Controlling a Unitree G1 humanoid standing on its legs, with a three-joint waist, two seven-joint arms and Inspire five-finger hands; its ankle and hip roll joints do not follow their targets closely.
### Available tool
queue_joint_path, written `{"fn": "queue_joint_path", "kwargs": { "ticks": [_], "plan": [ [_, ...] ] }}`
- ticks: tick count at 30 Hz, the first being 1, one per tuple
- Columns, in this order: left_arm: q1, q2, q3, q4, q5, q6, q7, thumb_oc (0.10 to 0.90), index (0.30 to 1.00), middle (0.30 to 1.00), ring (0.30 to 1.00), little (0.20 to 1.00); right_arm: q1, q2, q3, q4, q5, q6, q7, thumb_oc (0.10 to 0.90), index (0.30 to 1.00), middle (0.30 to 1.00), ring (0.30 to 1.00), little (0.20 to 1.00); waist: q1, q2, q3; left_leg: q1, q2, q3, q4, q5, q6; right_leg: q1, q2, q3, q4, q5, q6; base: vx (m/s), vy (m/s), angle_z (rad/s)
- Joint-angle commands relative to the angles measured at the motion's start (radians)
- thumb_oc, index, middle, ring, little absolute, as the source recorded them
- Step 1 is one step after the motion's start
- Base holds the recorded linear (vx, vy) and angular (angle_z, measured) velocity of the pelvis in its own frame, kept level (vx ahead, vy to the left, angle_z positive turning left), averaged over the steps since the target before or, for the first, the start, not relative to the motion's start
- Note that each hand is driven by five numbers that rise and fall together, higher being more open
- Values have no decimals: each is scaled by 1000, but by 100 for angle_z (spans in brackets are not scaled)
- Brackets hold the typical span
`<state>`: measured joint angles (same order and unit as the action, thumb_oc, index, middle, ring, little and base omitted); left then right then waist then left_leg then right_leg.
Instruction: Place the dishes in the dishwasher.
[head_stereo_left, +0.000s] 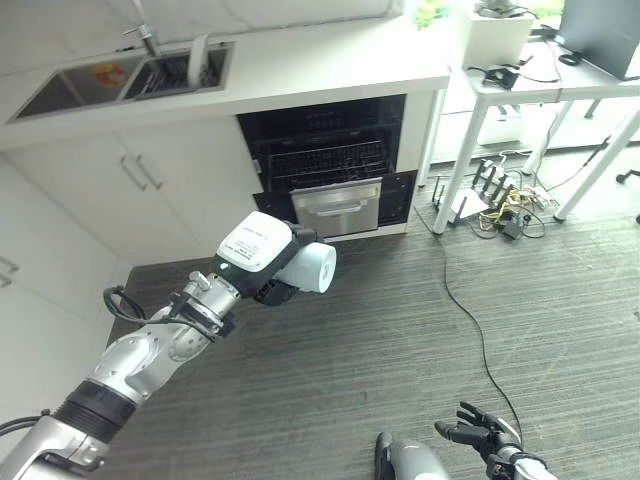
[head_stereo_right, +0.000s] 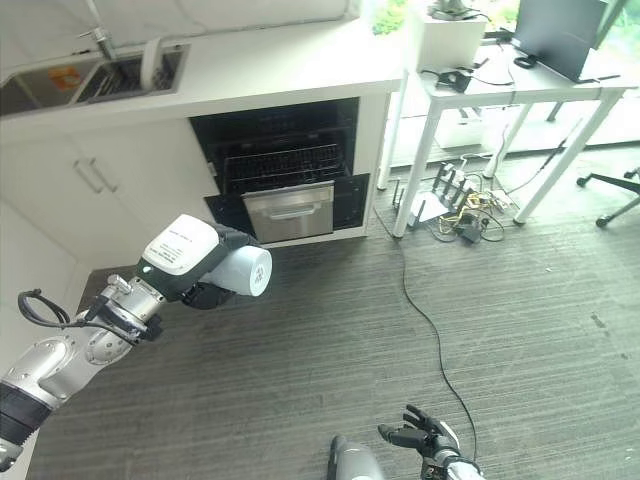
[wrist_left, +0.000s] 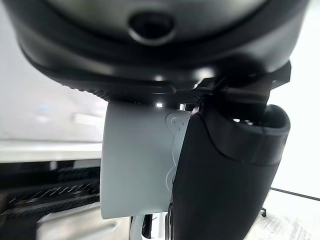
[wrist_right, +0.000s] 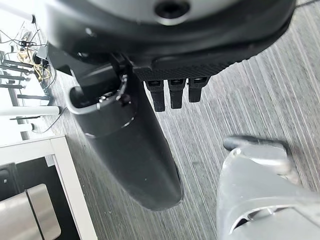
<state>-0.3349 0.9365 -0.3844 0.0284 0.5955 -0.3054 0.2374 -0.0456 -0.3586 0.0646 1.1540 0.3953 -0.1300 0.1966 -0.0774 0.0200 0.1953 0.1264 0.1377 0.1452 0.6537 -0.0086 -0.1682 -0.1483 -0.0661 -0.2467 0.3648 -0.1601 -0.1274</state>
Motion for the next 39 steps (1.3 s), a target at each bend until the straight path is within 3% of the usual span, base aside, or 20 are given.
{"fn": "queue_joint_path", "kwargs": {
  "ticks": [1, 2, 3, 4, 5, 9, 11, 13, 19, 23, 25, 26, 27, 29, 31, 32, 34, 36, 39],
  "plan": [
    [-123, 28, 149, -67, -65, -15, 37, 400, 300, 300, 300, 300, 36, -36, 11, -10, -15, -34, 32, 800, 900, 900, 900, 900, -2, -1, -29, -168, -12, 47, 111, -51, 79, 59, -63, 45, -65, -11, 171, 95, -139, -47],
    [-123, 27, 150, -68, -65, -15, 37, 400, 300, 300, 300, 300, 35, -36, 11, -10, -15, -34, 33, 800, 900, 900, 900, 900, -3, 1, -28, -169, -9, 46, 114, -53, 79, 60, -61, 44, -65, -11, 171, 159, -103, -46],
    [-128, 29, 160, -62, -79, -32, 36, 400, 300, 300, 300, 300, 35, -46, 6, 1, -2, -38, 38, 800, 900, 900, 900, 900, 6, -2, -4, -254, -31, 53, 122, -66, 106, 93, -58, 56, -65, -25, 162, 247, -16, -43],
    [-120, 31, 168, -57, -81, -34, 46, 400, 300, 300, 300, 300, 27, -47, 5, 9, -15, -39, 48, 800, 900, 900, 900, 900, 15, 6, 5, -280, -90, 58, 15, -109, 128, 106, -45, 80, -65, -35, 173, 565, 171, -56],
    [-94, 9, 191, -58, -65, -20, 68, 400, 300, 300, 300, 300, 25, -43, 16, 22, -35, -25, 41, 800, 900, 900, 900, 900, 33, 13, 10, -266, -158, 54, -354, -81, 137, 132, -24, 134, -65, -62, 201, 496, 274, -55],
    [-40, -19, 226, -49, -40, -17, 81, 400, 300, 300, 300, 300, 28, -38, 32, 53, -63, -18, 24, 800, 900, 900, 900, 900, 67, 59, -1, -419, -106, -33, -354, -41, 101, 162, 37, 165, -65, -94, 200, 354, 194, -82],
    [-12, -40, 247, -32, -24, -37, 92, 400, 300, 300, 300, 300, 37, -38, 27, 59, -64, -18, 20, 800, 900, 900, 900, 900, 69, 59, -12, -434, -72, -8, -354, -29, 99, 174, 35, 154, -65, -108, 199, 285, 175, -74],
    [-7, -57, 266, -16, -12, -57, 90, 400, 300, 300, 300, 300, 48, -34, 14, 54, -62, -10, -2, 800, 900, 900, 900, 900, 52, 54, -30, -411, -36, 82, -354, -52, 112, 183, 15, 109, -65, -125, 205, 257, 242, -37],
    [-20, -64, 261, -13, 2, -38, 70, 400, 300, 300, 300, 300, 84, -5, -5, 23, -104, -27, 1, 800, 900, 900, 900, 900, 60, 39, -50, -346, -107, 67, -354, -116, 150, 217, -19, 84, -65, -121, 217, 266, 241, 19],
    [-29, -39, 245, 7, 0, -75, 83, 400, 300, 300, 300, 300, 84, 29, 9, -28, -48, -10, -33, 800, 900, 900, 900, 900, 78, 36, -67, -339, -143, 37, -354, -153, 183, 228, -18, 53, -65, -119, 224, 128, 175, 31],
    [-36, -24, 240, 26, -3, -102, 102, 400, 300, 300, 300, 300, 79, 41, 13, -37, -49, -8, -42, 800, 900, 900, 900, 900, 79, 40, -68, -335, -160, 17, -354, -170, 207, 231, -3, 48, -65, -58, 235, 75, 188, 35],
    [-43, -16, 237, 33, 2, -117, 111, 400, 300, 300, 300, 300, 83, 50, 10, -40, -36, -6, -49, 800, 900, 900, 900, 900, 76, 42, -70, -325, -177, 8, -354, -190, 228, 247, 15, 40, -55, 4, 248, 110, 256, 59],
    [-49, -8, 233, 27, 3, -105, 108, 400, 300, 300, 300, 300, 88, 56, 5, -38, -34, -5, -48, 800, 900, 900, 900, 900, 71, 35, -67, -309, -204, 3, -354, -213, 253, 216, 18, 52, 58, 50, 272, 104, 250, 56],
    [-56, 1, 226, 23, -13, -65, 109, 400, 300, 300, 300, 300, 97, 63, 4, -38, -44, -8, -44, 800, 900, 900, 900, 900, 64, 38, -65, -296, -216, -7, -354, -226, 272, 154, 30, 59, 189, 114, 296, 61, 144, 32],
    [-61, 18, 230, 17, -32, -32, 136, 400, 300, 300, 300, 300, 100, 64, 10, -33, -42, -18, -35, 800, 900, 900, 900, 900, 59, 52, -54, -270, -211, -18, -354, -240, 275, 68, 0, 38, 284, 131, 296, 44, 66, 26],
    [-58, 29, 240, 9, -33, -22, 151, 400, 300, 300, 300, 300, 99, 61, 13, -39, -38, -18, -28, 800, 900, 900, 900, 900, 56, 57, -47, -262, -206, -21, -354, -246, 271, 34, -18, 29, 275, 120, 292, 33, -12, 11],
    [-62, 41, 258, -1, -29, -15, 167, 400, 300, 300, 300, 300, 99, 56, 17, -54, -35, -12, -23, 800, 900, 900, 900, 900, 50, 63, -35, -254, -198, -37, -354, -251, 255, 19, -51, 22, 169, 105, 287, 43, -100, -4],
    [-93, 47, 259, -13, -27, -8, 159, 400, 300, 300, 300, 300, 98, 55, 7, -41, -10, -12, -17, 800, 900, 900, 900, 900, 34, 57, -25, -243, -203, -87, -354, -264, 238, 10, -104, 71, -65, 144, 298, 75, -237, 23],
    [-100, 63, 264, 0, -33, -23, 162, 400, 300, 300, 300, 300, 85, 62, -20, 9, -45, -41, 17, 800, 900, 900, 900, 900, 35, 32, -23, -219, -206, -94, -354, -296, 226, -81, -175, 118, -65, 153, 329, 103, -294, 30]
  ]
}}
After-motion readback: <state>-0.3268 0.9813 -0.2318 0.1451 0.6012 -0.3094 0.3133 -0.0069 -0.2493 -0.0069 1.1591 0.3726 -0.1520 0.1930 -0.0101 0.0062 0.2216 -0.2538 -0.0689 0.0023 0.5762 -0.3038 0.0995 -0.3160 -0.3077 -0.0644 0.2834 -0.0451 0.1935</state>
